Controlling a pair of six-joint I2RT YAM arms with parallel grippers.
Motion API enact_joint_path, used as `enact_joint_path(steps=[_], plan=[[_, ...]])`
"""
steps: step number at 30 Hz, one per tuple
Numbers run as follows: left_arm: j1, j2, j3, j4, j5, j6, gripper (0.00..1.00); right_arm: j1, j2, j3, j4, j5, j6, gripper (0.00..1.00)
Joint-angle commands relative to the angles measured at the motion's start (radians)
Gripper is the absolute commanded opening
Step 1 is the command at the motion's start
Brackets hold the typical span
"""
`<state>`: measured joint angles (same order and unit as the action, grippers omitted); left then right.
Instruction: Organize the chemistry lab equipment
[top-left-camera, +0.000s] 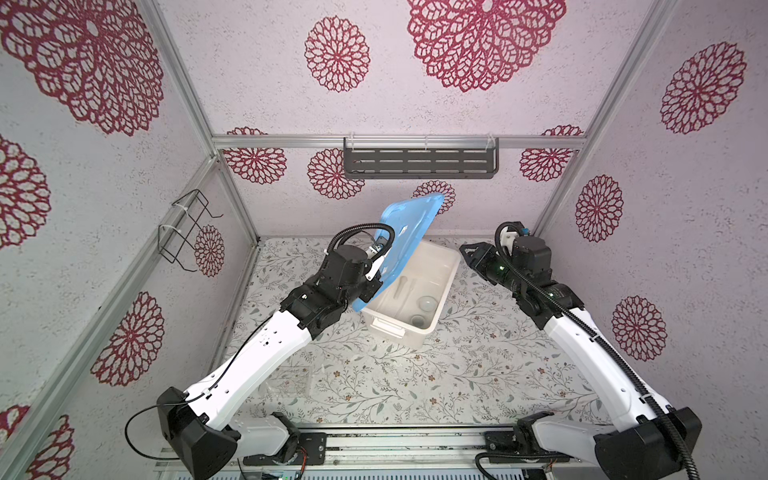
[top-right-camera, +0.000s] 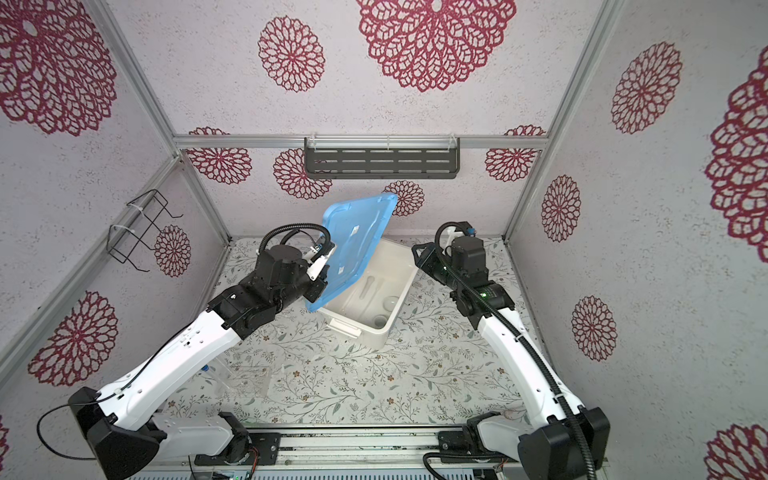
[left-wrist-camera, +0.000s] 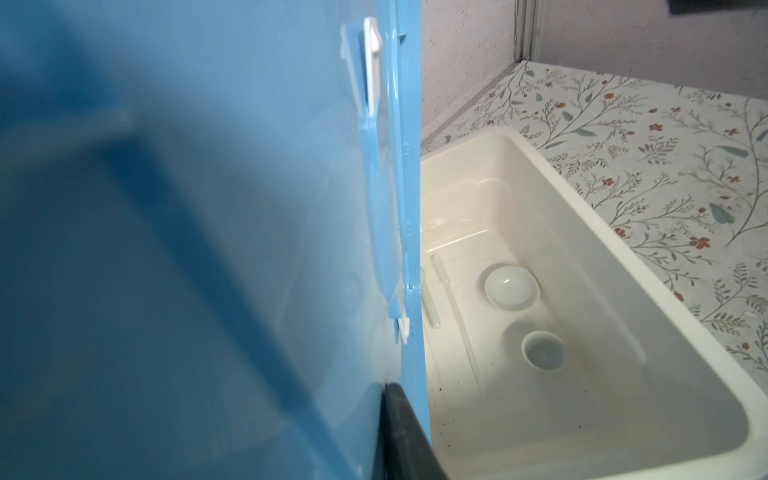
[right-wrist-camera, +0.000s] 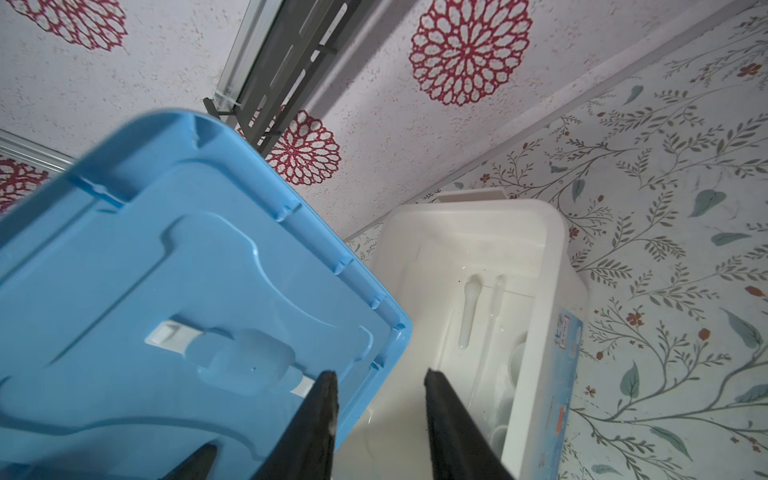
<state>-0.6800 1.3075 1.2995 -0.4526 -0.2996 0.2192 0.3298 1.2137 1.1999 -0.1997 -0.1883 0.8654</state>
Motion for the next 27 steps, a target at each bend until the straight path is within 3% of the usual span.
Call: enact_joint_path(steps=[1,9,17,27], plan=[[0.000,-0.043,-0.017,0.129,-0.030,0.034,0.23,-0.004,-0.022,0.003,0.023,-0.027,0.007,0.39],[-0.020,-0.033,0.024,0.119,-0.032,0.211,0.26,-0.009,0.008,0.127,-0.071,-0.071,0.104,0.40],[-0.069,0.027,0.074,0.166,-0.154,0.436,0.30,-0.028,-0.027,0.223,-0.079,-0.078,0.143,0.42],[-0.118,0.105,0.103,0.186,-0.290,0.648,0.32,-0.092,-0.050,0.183,0.028,-0.177,0.278,0.47]])
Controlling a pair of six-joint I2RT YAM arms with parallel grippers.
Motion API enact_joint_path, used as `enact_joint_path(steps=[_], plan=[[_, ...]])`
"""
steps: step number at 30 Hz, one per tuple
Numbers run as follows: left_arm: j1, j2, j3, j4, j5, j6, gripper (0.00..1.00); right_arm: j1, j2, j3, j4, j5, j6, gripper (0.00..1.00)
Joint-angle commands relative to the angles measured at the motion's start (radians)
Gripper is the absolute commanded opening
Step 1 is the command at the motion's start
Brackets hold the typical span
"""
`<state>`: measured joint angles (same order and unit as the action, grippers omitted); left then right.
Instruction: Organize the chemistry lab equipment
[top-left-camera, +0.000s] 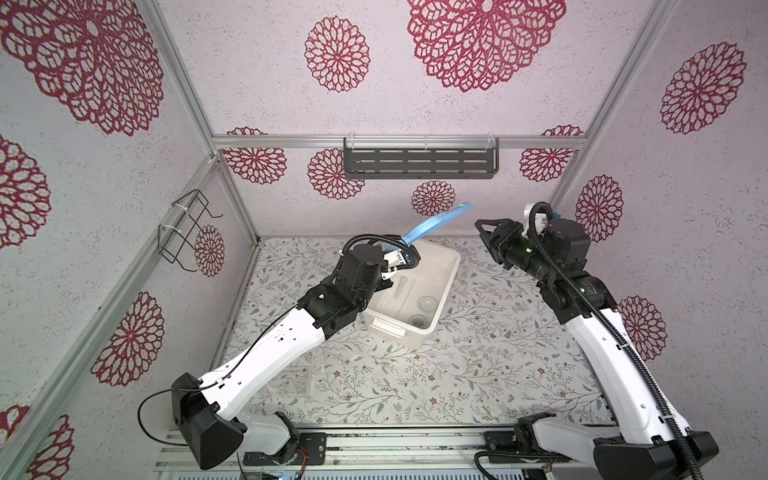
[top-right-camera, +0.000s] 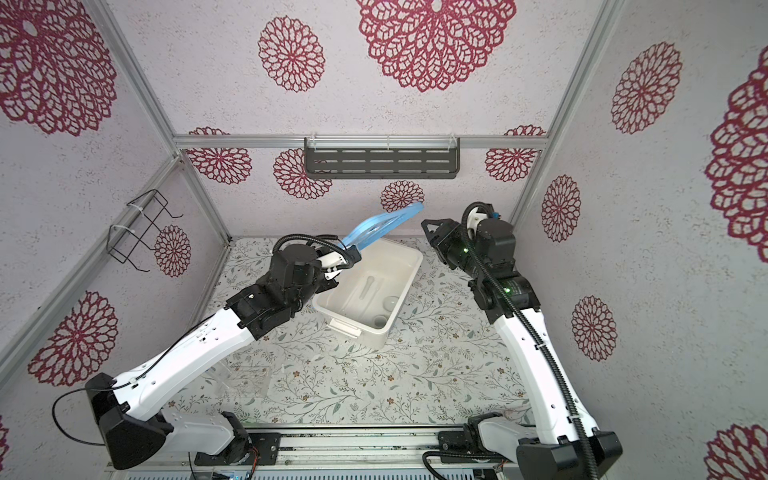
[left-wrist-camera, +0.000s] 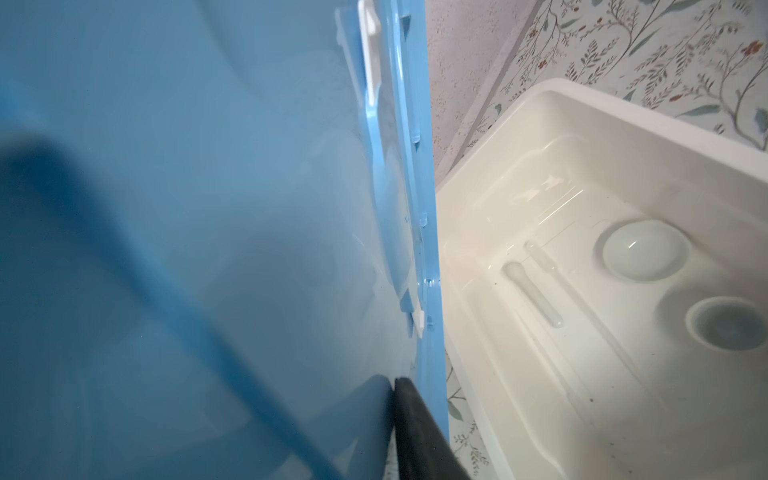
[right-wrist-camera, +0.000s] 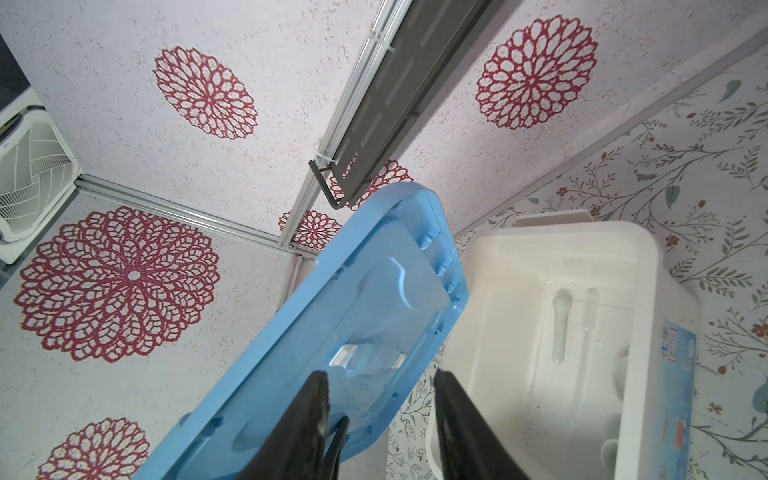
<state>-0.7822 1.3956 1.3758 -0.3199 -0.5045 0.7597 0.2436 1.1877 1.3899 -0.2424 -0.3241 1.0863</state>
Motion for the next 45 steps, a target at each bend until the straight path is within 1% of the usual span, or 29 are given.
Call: enact_joint_path(steps=[1,3,5,6,7,10,13,16,18,22,26,28,31,35,39,42,45], plan=[[-0.016,0.021,0.026,0.058,-0.099,0.114,0.32,-0.006,-0.027,-0.012,0.079,-0.040,0.064,0.47],[-0.017,0.029,0.025,0.066,-0.116,0.112,0.32,-0.006,-0.032,-0.015,0.088,-0.027,0.086,0.48],[-0.017,0.032,0.023,0.067,-0.119,0.114,0.32,-0.004,-0.033,-0.020,0.094,-0.028,0.129,0.51],[-0.016,0.034,0.022,0.068,-0.121,0.117,0.32,-0.005,-0.032,-0.025,0.092,-0.031,0.151,0.55],[-0.017,0.036,0.021,0.072,-0.125,0.122,0.32,-0.003,-0.026,-0.031,0.096,-0.042,0.178,0.56],[-0.019,0.040,0.010,0.090,-0.136,0.153,0.33,0.008,-0.012,-0.047,0.123,-0.069,0.228,0.57],[-0.024,0.047,-0.005,0.122,-0.147,0.190,0.33,0.023,-0.007,-0.069,0.196,-0.080,0.294,0.57],[-0.028,0.061,0.000,0.150,-0.137,0.218,0.33,0.026,-0.012,-0.060,0.193,-0.057,0.348,0.57],[-0.033,0.079,0.029,0.163,-0.128,0.236,0.33,0.030,-0.016,-0.042,0.168,-0.044,0.356,0.57],[-0.037,0.119,0.070,0.206,-0.126,0.284,0.33,0.030,-0.003,-0.001,0.139,-0.056,0.362,0.56],[-0.051,0.141,0.036,0.310,-0.147,0.379,0.33,0.035,0.016,-0.020,0.119,-0.094,0.431,0.56],[-0.057,0.142,0.012,0.362,-0.152,0.414,0.33,0.040,0.027,-0.012,0.069,-0.110,0.434,0.56],[-0.058,0.147,0.000,0.392,-0.158,0.451,0.33,0.040,0.042,-0.009,0.000,-0.124,0.425,0.57],[-0.060,0.155,-0.032,0.456,-0.166,0.508,0.37,0.050,0.052,-0.032,0.046,-0.145,0.453,0.57],[-0.068,0.161,-0.071,0.509,-0.181,0.559,0.37,0.074,0.069,-0.031,0.088,-0.173,0.488,0.52],[-0.071,0.166,-0.078,0.533,-0.199,0.566,0.37,0.086,0.075,-0.024,0.045,-0.148,0.475,0.48],[-0.071,0.167,-0.078,0.538,-0.211,0.566,0.37,0.098,0.064,-0.050,0.054,-0.114,0.478,0.39]])
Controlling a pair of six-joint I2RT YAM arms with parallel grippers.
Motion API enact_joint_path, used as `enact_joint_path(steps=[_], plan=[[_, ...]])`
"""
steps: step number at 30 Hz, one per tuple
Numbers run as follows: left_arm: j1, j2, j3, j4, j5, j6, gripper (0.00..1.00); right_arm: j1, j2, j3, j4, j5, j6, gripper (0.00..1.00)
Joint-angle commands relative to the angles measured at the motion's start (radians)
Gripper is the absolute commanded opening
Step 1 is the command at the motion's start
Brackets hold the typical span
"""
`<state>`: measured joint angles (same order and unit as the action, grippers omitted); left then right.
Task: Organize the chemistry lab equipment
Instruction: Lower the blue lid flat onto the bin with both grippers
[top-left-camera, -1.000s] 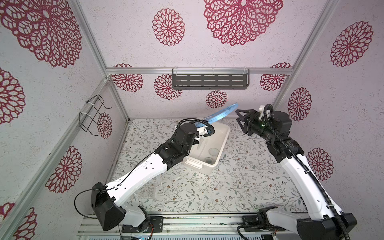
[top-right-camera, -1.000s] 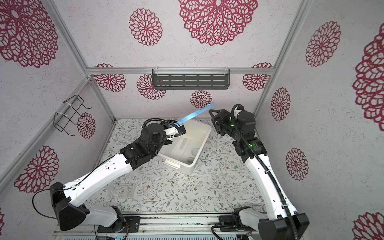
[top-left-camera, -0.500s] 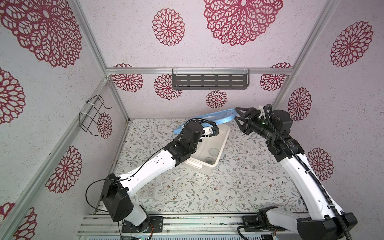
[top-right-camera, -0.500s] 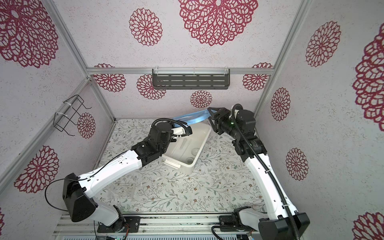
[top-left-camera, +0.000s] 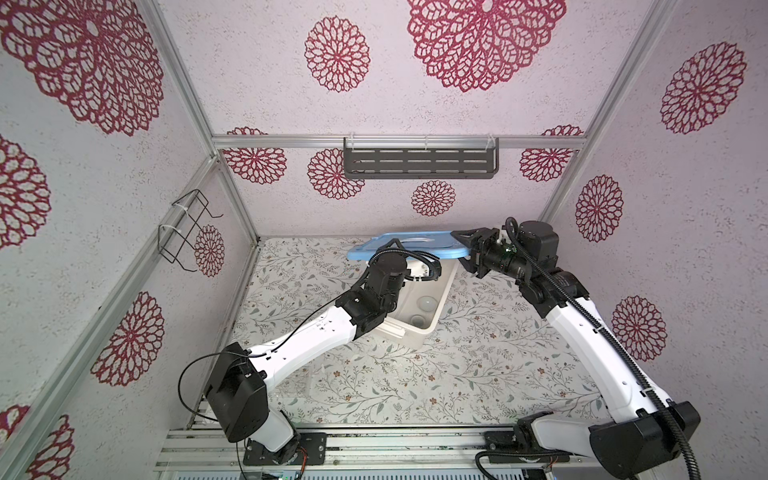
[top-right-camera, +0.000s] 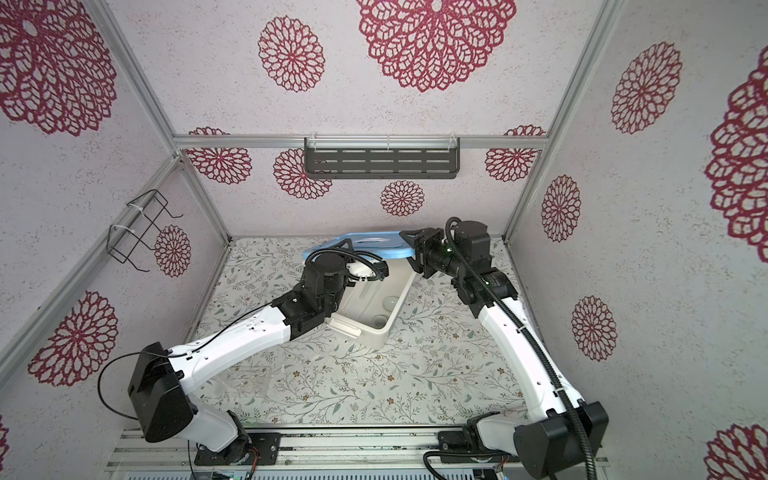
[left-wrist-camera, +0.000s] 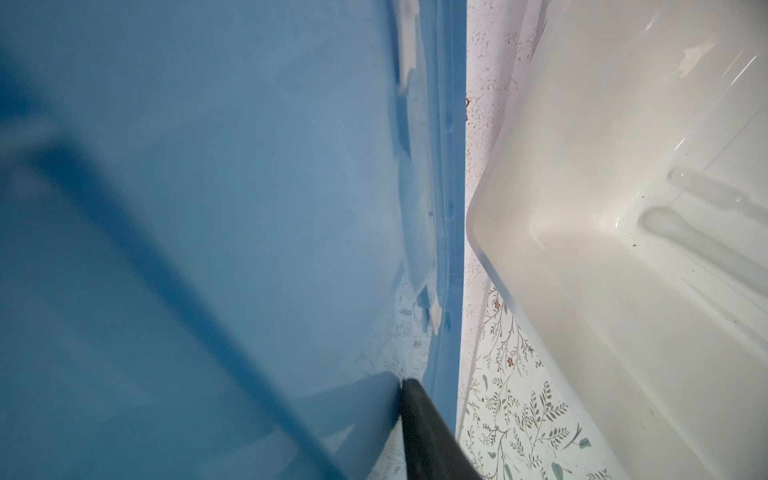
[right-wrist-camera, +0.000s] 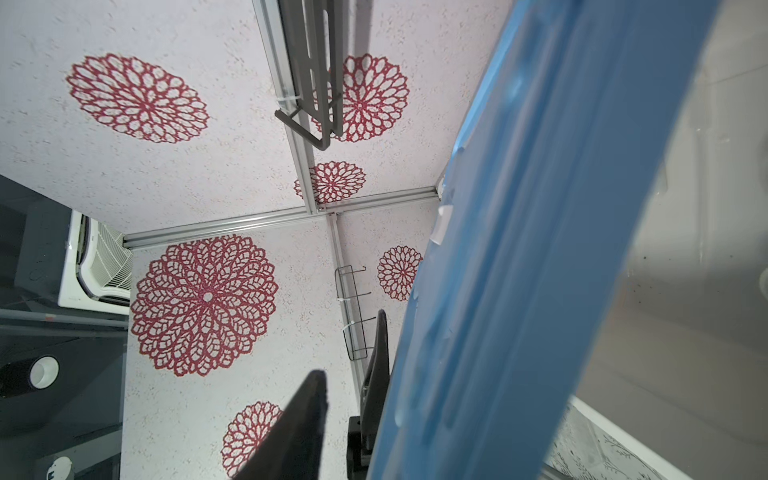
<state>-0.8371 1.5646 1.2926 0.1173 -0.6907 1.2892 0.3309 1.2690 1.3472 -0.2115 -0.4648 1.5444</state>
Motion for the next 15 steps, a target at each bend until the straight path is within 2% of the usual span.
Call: enact_joint_path(steps=[1,6,10,15], plan=[[-0.016,0.000,0.006,0.100,-0.027,0.034,0.37,0.014,-0.020,-0.014,0.031,0.035,0.022,0.36],[-0.016,-0.001,0.023,0.040,-0.029,-0.033,0.49,0.023,-0.048,-0.064,0.106,0.077,0.036,0.26],[-0.016,-0.013,0.022,-0.013,-0.047,-0.105,0.58,0.025,-0.077,-0.097,0.132,0.115,0.026,0.24],[-0.027,-0.047,-0.003,-0.101,-0.029,-0.276,0.82,0.024,-0.112,-0.173,0.269,0.180,0.033,0.24]])
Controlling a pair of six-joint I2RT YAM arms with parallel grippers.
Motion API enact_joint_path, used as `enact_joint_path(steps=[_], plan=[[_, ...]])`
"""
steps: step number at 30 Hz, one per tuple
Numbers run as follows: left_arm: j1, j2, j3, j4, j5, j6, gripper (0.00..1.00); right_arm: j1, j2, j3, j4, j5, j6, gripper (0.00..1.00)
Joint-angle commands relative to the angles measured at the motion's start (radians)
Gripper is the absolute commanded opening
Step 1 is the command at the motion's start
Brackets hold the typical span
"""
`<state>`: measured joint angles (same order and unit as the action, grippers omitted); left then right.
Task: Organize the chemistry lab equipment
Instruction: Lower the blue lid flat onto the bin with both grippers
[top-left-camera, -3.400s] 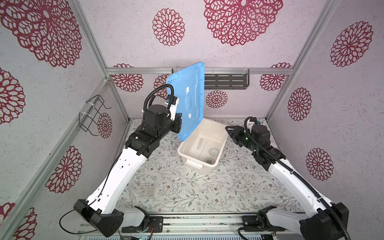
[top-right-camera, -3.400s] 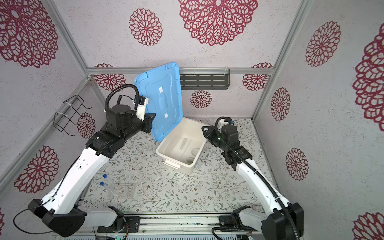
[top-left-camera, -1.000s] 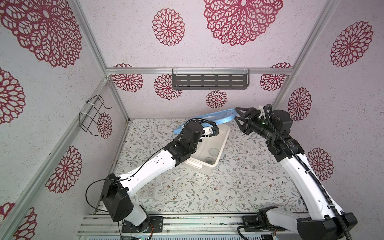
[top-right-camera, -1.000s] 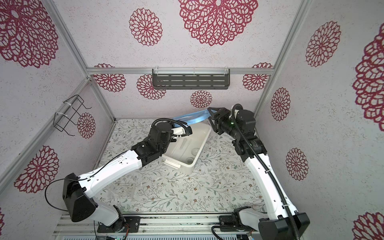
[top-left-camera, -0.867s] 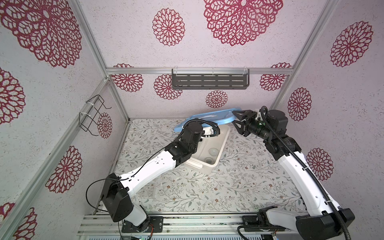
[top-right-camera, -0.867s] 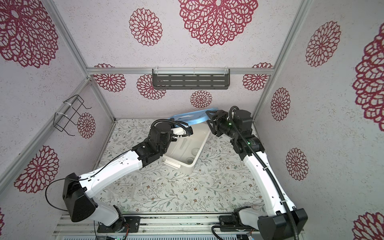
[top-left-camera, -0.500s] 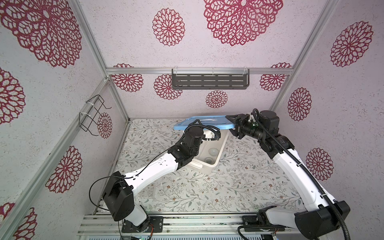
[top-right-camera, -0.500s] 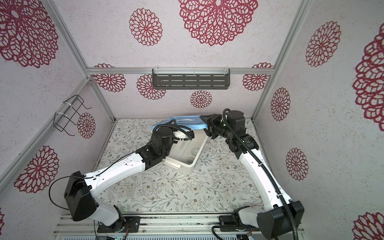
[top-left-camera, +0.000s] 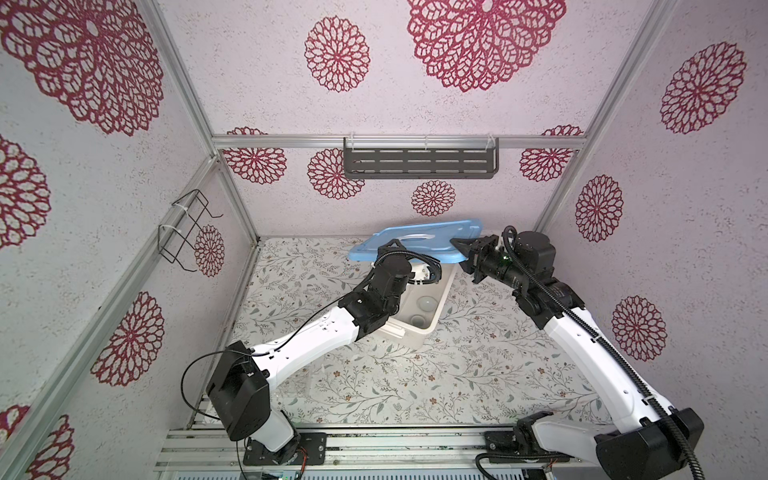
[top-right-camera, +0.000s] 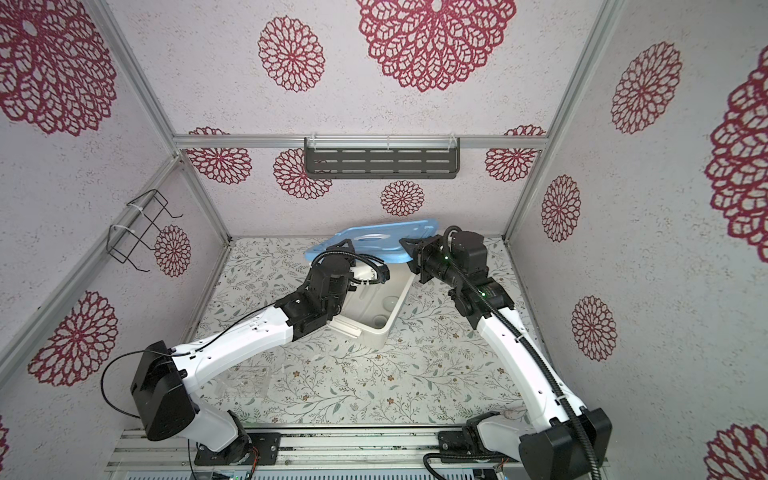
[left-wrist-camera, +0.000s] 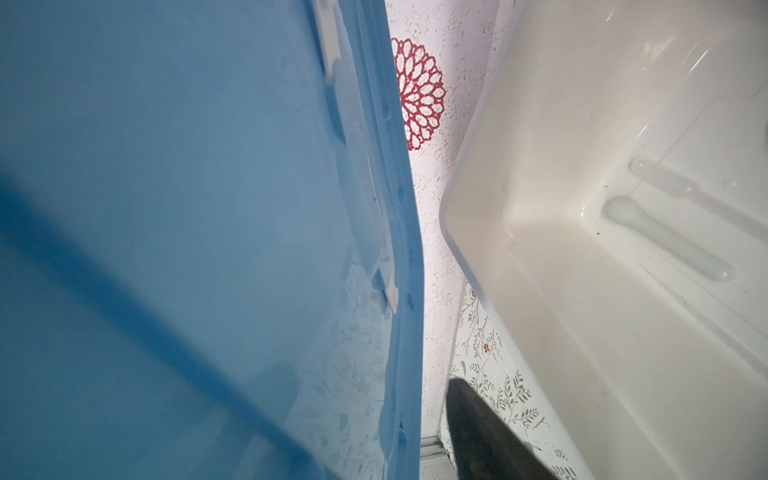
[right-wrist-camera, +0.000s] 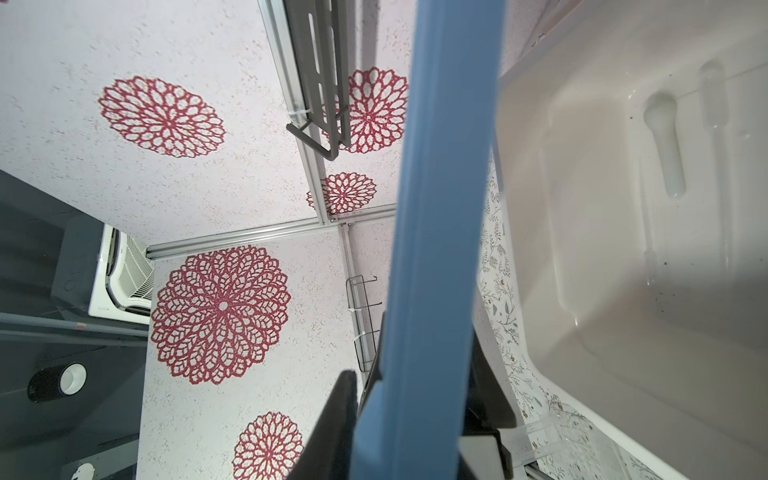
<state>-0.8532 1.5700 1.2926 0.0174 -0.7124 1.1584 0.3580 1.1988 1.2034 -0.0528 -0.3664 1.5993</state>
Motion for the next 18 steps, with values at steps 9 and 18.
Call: enact_joint_path(steps=[9,18], plan=[[-0.014,-0.211,-0.011,-0.192,0.335,-0.689,0.97,-0.005,-0.090,-0.117,0.225,0.217,-0.118,0.24],[0.000,-0.440,-0.117,-0.274,0.504,-1.052,0.97,0.007,-0.128,-0.222,0.249,0.233,-0.141,0.24]])
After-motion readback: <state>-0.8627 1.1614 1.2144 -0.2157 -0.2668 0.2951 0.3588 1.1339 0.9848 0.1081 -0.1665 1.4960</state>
